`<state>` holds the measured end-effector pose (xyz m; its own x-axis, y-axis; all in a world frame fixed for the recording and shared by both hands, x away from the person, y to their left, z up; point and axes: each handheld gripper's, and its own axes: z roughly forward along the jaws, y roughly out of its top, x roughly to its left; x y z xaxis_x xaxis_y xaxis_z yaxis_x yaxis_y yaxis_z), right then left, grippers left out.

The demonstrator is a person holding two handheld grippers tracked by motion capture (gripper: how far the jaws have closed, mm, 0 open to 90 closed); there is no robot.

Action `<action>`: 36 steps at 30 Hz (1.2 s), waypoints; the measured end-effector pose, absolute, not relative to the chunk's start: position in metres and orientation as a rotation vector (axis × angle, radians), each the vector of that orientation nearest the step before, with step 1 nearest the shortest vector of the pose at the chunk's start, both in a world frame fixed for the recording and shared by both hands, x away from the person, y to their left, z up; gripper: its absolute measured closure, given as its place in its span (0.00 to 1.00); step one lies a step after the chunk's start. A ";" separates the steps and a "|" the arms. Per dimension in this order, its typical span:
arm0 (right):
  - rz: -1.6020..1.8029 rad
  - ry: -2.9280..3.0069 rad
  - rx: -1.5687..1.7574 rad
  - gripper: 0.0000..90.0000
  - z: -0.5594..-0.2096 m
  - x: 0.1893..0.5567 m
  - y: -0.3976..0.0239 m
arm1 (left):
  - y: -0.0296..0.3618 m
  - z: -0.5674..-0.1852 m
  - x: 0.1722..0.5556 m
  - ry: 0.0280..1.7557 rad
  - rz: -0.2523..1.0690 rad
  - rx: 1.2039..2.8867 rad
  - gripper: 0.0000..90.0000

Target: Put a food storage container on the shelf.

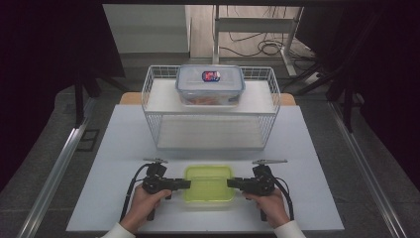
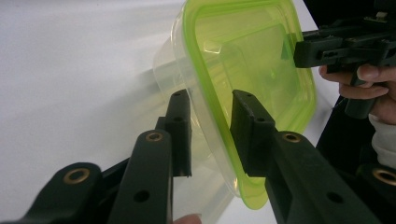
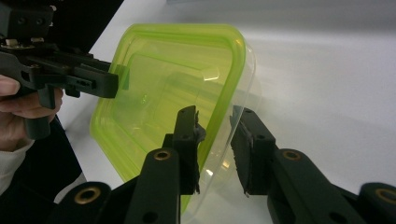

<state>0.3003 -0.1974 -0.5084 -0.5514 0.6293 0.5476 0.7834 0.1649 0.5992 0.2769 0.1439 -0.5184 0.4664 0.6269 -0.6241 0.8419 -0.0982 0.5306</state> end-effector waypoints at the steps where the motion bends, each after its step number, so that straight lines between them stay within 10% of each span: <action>1: -1.337 -2.256 -1.389 0.80 -0.508 0.300 -0.198 | 0.144 -0.518 0.276 1.242 -0.297 1.813 0.78; 36: -1.477 -2.342 -1.327 0.88 -0.488 0.284 -0.201 | 0.146 -0.503 0.260 1.150 -0.179 1.785 0.88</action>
